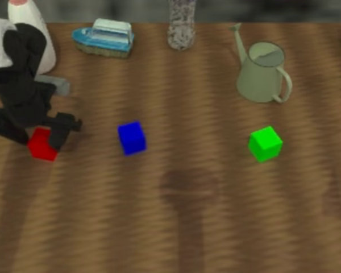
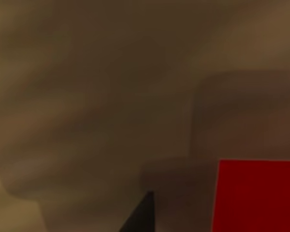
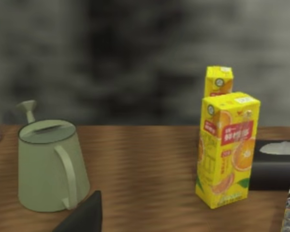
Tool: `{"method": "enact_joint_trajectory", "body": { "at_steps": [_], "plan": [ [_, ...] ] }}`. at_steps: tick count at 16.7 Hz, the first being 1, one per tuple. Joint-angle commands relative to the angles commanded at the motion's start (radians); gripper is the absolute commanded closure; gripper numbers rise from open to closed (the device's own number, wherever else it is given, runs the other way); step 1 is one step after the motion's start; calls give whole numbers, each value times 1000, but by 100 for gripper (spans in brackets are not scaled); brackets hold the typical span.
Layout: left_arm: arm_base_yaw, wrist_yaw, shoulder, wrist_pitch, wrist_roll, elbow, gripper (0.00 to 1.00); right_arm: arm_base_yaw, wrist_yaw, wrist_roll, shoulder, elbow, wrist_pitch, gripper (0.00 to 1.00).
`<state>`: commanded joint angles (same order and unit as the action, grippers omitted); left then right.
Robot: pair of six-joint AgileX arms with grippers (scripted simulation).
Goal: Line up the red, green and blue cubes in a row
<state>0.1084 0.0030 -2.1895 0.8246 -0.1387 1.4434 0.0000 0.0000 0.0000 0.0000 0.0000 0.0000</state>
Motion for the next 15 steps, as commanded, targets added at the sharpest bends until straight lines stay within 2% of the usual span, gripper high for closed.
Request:
{"method": "enact_joint_trajectory", "body": {
  "at_steps": [3, 4, 11, 15],
  "plan": [
    [0, 0, 0, 0, 0, 0, 98, 0, 0, 0, 0, 0, 0, 0],
    [0, 0, 0, 0, 0, 0, 100, 0, 0, 0, 0, 0, 0, 0],
    [0, 0, 0, 0, 0, 0, 100, 0, 0, 0, 0, 0, 0, 0],
    [-3, 5, 48, 53, 1, 41, 100, 0, 0, 0, 0, 0, 0, 0]
  ]
}}
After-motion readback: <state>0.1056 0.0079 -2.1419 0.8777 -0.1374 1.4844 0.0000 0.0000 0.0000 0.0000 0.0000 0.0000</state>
